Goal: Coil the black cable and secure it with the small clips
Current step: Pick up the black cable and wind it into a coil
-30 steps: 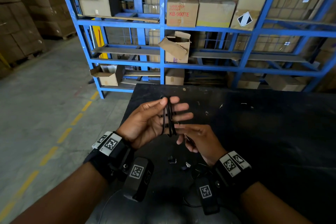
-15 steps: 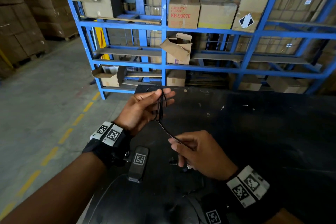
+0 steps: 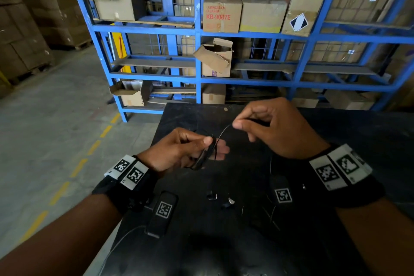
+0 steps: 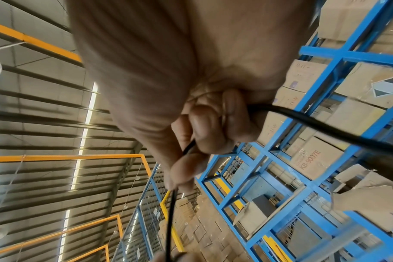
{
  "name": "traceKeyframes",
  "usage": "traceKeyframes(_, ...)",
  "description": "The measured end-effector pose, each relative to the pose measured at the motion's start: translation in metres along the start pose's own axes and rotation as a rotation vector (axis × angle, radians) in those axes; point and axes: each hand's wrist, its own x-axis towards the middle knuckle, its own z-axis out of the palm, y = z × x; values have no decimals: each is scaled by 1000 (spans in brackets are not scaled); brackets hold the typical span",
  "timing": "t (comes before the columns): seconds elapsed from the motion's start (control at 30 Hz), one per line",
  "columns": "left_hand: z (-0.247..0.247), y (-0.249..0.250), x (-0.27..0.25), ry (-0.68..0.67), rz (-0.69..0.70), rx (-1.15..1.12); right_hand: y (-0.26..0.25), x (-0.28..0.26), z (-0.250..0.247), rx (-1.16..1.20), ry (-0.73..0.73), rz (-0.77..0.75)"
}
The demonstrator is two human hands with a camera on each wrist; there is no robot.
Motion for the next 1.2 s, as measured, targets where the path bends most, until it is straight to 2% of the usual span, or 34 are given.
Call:
traceKeyframes(0.13,10,3,-4,-93,-10,-127,21,10,8,133,68,-25)
traceKeyframes(0.33,18,4,-3,-143,-20,-121,43,8,29,289,70,-7)
traceKeyframes(0.53,20,2,-2,-217,52,-388,57,-9,52,526,53,162)
traceKeyframes(0.7,21,3,6,-220,132,-591,65,-27,86,687,58,313)
traceKeyframes(0.8,19,4,13,-145,170,-632,63,-36,102,721,32,384)
traceKeyframes(0.93,7,10,20,-7,201,-582,56,-52,114,686,-34,399)
traceKeyframes(1.07,-11,13,24,204,201,-417,40,-63,114,547,-141,386)
traceKeyframes(1.2,-14,8,20,297,171,-179,18,-61,94,334,-152,286)
